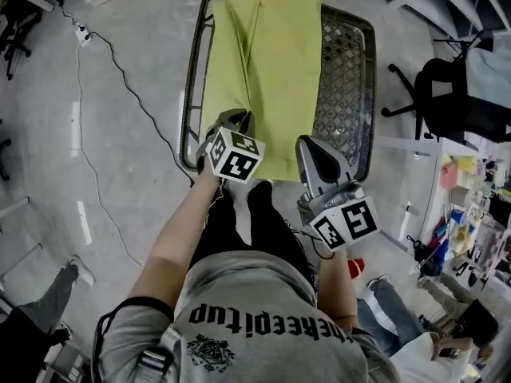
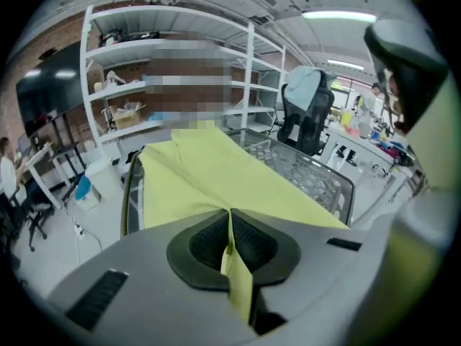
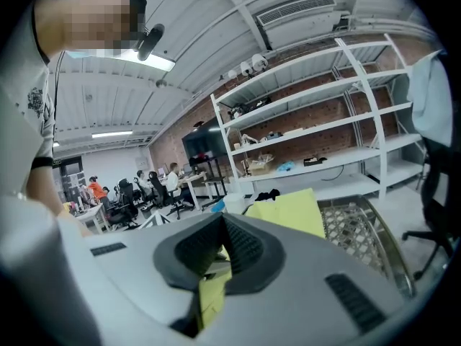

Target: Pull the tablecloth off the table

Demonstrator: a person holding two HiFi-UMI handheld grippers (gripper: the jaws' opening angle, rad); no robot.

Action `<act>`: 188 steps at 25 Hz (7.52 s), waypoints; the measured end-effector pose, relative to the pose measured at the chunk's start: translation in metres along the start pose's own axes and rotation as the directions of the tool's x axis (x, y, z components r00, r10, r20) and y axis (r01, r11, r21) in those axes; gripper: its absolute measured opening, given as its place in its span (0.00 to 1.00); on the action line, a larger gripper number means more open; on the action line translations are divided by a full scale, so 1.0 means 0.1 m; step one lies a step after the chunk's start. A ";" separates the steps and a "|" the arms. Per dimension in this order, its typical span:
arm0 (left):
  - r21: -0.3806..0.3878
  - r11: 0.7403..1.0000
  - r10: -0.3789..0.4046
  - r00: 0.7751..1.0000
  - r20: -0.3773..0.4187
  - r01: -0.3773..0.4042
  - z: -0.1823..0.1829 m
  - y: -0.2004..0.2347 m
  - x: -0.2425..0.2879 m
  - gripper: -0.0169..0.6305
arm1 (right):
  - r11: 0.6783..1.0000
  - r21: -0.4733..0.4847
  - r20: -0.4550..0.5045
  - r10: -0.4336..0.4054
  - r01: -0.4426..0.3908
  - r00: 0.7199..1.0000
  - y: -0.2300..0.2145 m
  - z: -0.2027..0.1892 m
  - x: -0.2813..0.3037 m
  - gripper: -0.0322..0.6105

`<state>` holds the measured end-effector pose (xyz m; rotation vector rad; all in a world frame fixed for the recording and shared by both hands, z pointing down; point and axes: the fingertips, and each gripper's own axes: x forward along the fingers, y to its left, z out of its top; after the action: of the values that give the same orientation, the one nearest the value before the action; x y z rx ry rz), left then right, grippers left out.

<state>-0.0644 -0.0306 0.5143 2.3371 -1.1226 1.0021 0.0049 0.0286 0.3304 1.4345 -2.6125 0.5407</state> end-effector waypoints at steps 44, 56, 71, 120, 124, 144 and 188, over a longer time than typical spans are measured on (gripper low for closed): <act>-0.399 0.896 0.237 0.970 0.051 -0.197 -0.21 0.42 -0.31 0.05 | 0.977 -0.029 0.021 0.213 -0.212 0.977 -0.47 0.14 -0.13 0.07; -0.429 0.867 0.251 0.966 -0.063 -0.253 -0.46 0.93 -0.16 0.14 | 0.966 -0.019 -0.004 0.259 -0.259 0.966 -0.23 0.25 0.33 0.07; -0.404 0.896 0.119 0.977 -0.179 -0.183 -0.56 1.30 0.49 0.25 | 0.991 0.020 -0.035 0.134 -0.133 0.990 -0.30 0.26 0.88 0.07; 0.109 0.973 -0.185 0.967 -0.174 0.205 0.15 -0.52 1.29 0.23 | 0.983 0.087 0.023 -0.161 0.159 0.987 -1.13 0.17 -0.15 0.07; 0.085 0.970 -0.217 0.970 -0.108 0.227 0.22 -0.56 1.16 0.29 | 0.986 0.085 0.027 -0.148 0.146 0.989 -1.10 0.18 -0.13 0.07; 0.328 0.945 -0.044 0.994 0.099 0.009 0.28 -0.98 0.57 0.16 | 0.999 0.037 0.044 -0.042 0.040 0.998 -0.88 0.23 -0.22 0.07; -0.252 0.965 -0.086 0.996 -0.016 0.079 -1.12 -0.49 -0.18 0.29 | 0.955 0.212 -0.340 -0.127 0.208 0.932 -0.85 -2.05 -0.63 0.22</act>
<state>-0.0830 0.0744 0.5764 2.1433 -1.0645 0.8077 0.0960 0.1108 0.5261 1.4704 -2.2026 1.0103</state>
